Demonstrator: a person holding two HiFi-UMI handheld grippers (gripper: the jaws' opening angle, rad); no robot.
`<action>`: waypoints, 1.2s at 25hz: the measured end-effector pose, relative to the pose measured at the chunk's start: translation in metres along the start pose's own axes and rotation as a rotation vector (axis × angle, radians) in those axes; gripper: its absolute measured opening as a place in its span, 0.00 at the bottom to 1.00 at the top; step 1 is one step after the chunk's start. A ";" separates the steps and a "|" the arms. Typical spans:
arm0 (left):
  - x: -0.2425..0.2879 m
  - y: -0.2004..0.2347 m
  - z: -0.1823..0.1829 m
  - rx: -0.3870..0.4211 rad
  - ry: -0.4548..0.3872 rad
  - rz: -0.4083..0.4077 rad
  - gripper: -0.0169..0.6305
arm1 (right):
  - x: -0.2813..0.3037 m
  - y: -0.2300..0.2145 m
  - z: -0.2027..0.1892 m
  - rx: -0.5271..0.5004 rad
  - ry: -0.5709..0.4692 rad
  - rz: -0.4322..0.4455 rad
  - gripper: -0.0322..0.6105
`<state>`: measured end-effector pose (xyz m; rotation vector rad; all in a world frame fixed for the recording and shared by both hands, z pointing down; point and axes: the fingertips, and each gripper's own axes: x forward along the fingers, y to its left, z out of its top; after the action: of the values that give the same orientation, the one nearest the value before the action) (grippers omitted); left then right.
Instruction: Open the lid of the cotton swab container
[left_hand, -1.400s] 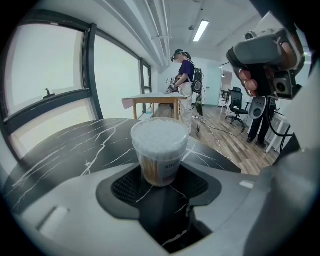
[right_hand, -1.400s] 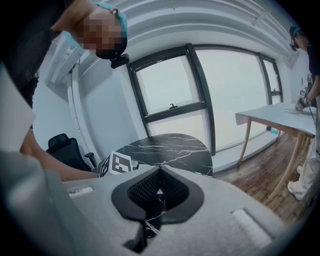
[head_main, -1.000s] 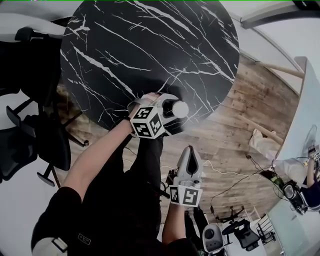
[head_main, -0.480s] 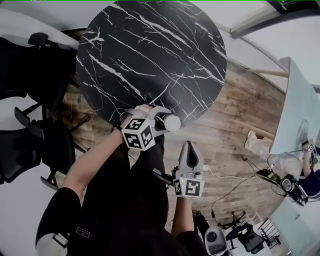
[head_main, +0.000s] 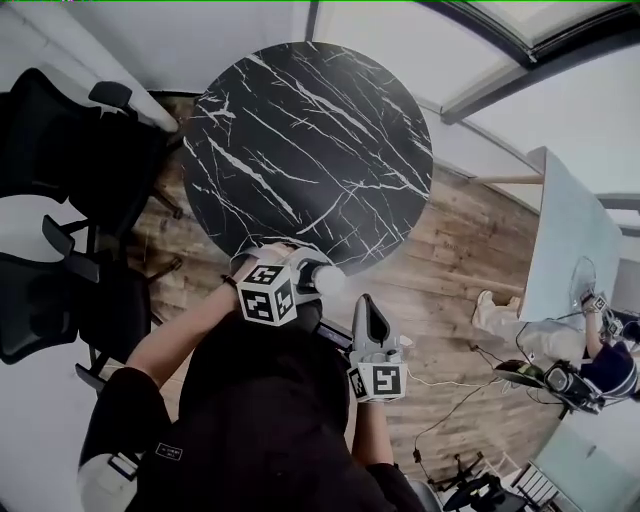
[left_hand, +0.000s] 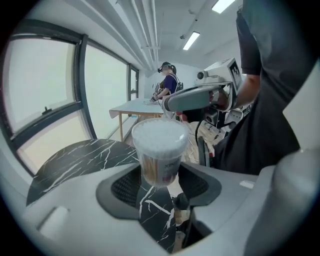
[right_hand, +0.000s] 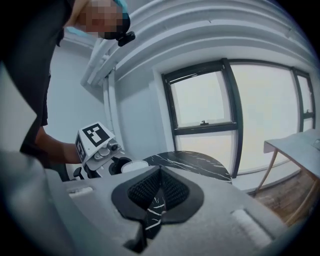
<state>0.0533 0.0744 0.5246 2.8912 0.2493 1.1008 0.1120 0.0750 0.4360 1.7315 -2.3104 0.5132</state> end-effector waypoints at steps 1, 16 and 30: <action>-0.006 -0.003 0.003 0.006 0.004 0.003 0.40 | -0.001 0.005 0.004 -0.013 0.001 0.014 0.05; -0.022 -0.030 0.021 0.032 -0.045 -0.045 0.40 | -0.020 0.056 0.028 -0.084 0.009 0.218 0.19; -0.008 -0.044 0.029 0.072 -0.018 -0.073 0.40 | -0.027 0.059 0.010 -0.152 0.145 0.273 0.46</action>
<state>0.0606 0.1172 0.4934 2.9259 0.3987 1.0762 0.0637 0.1093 0.4080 1.2766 -2.4227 0.4764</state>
